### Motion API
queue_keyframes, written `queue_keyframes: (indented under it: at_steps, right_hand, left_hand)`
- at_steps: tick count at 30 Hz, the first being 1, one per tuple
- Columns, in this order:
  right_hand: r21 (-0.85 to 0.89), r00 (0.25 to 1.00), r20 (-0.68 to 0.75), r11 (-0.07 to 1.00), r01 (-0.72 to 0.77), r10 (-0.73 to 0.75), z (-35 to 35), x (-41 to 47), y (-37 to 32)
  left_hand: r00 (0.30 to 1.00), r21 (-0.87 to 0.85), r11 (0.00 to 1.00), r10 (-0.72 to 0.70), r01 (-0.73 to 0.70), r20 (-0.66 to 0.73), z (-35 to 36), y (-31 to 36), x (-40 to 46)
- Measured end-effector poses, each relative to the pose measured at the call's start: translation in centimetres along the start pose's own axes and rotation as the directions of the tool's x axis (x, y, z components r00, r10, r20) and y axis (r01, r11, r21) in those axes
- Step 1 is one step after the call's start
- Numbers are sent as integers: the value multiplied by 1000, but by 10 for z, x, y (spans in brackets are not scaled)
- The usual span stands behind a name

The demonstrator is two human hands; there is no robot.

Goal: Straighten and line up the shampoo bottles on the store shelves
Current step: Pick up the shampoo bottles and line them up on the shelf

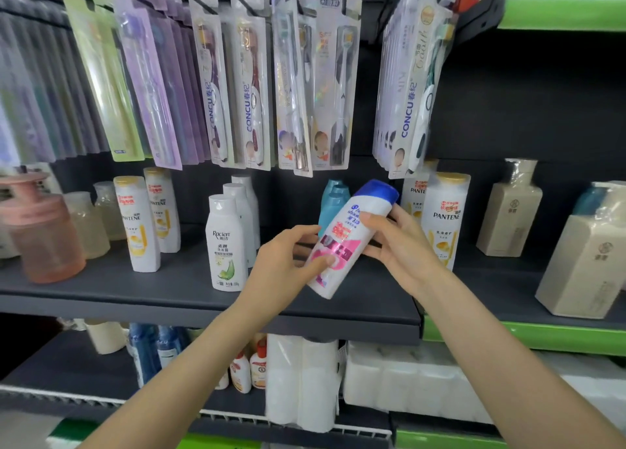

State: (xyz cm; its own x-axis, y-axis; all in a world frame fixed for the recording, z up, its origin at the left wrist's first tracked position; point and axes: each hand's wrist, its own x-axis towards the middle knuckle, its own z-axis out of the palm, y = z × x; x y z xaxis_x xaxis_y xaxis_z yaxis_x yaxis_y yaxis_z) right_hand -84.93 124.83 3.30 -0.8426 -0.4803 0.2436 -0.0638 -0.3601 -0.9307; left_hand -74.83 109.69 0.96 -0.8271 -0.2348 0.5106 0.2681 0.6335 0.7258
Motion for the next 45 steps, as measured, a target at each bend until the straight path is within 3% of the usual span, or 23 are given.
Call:
queue_keyframes:
  at_steps: [4, 7, 19, 29, 39, 45]
  right_hand:
    - [-59, 994, 101, 997, 55, -49, 4, 4, -1]
    - [-182, 986, 145, 978, 105, -79, 7, 8, 0]
    - [-385, 981, 176, 911, 150, -87, -2, 17, 14]
    - [-421, 988, 142, 899, 122, -68, -4, 23, 25]
    - [-436, 990, 130, 894, 104, -52, -12, 25, 34]
    - [-394, 997, 16, 916, 71, -70, -20, 37, 24]
  left_hand:
    - [996, -98, 995, -26, 34, 84, -5, 0, 18]
    - [997, -83, 996, -27, 33, 73, -3, -2, 28]
    - [999, -28, 999, 27, -28, -27, 9, -8, 43]
    - [1000, 40, 999, 5, -5, -4, 14, -18, 47]
    - [1000, -19, 1000, -17, 17, 1, 21, -26, 46]
    - [994, 47, 994, 105, -104, -38, 15, -17, 58]
